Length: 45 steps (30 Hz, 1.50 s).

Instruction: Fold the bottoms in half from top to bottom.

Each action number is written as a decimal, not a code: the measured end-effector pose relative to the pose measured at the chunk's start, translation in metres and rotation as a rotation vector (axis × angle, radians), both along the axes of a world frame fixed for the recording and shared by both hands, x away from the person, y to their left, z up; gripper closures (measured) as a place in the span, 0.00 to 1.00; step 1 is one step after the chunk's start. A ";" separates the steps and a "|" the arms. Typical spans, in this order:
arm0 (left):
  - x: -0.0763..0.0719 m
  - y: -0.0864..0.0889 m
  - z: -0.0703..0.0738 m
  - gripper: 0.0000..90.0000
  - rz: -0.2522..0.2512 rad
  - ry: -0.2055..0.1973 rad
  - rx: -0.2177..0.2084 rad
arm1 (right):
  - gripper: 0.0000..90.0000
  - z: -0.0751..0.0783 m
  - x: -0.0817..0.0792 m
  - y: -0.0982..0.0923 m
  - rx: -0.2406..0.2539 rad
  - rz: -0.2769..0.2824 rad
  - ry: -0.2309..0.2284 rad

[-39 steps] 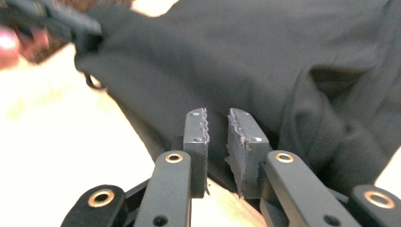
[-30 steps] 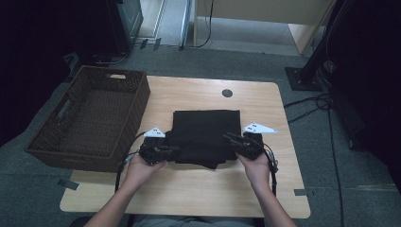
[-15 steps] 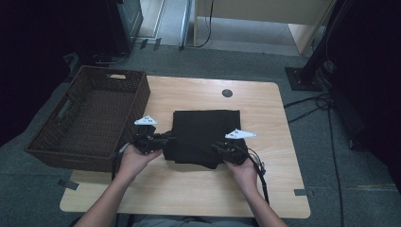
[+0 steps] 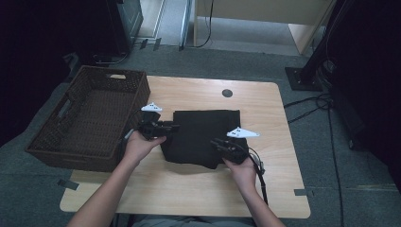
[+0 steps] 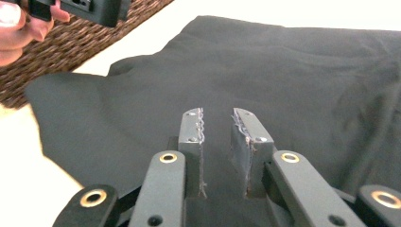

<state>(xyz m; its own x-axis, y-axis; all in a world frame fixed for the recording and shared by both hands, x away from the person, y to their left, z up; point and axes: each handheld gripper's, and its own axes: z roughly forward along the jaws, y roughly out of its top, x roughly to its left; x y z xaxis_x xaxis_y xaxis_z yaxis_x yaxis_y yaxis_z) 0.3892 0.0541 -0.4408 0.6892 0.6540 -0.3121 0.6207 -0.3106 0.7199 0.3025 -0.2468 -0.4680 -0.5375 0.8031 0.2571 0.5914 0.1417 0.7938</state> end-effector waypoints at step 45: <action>-0.002 -0.051 -0.061 0.62 -0.018 0.046 0.091 | 0.61 -0.039 -0.011 0.008 -0.093 0.018 -0.012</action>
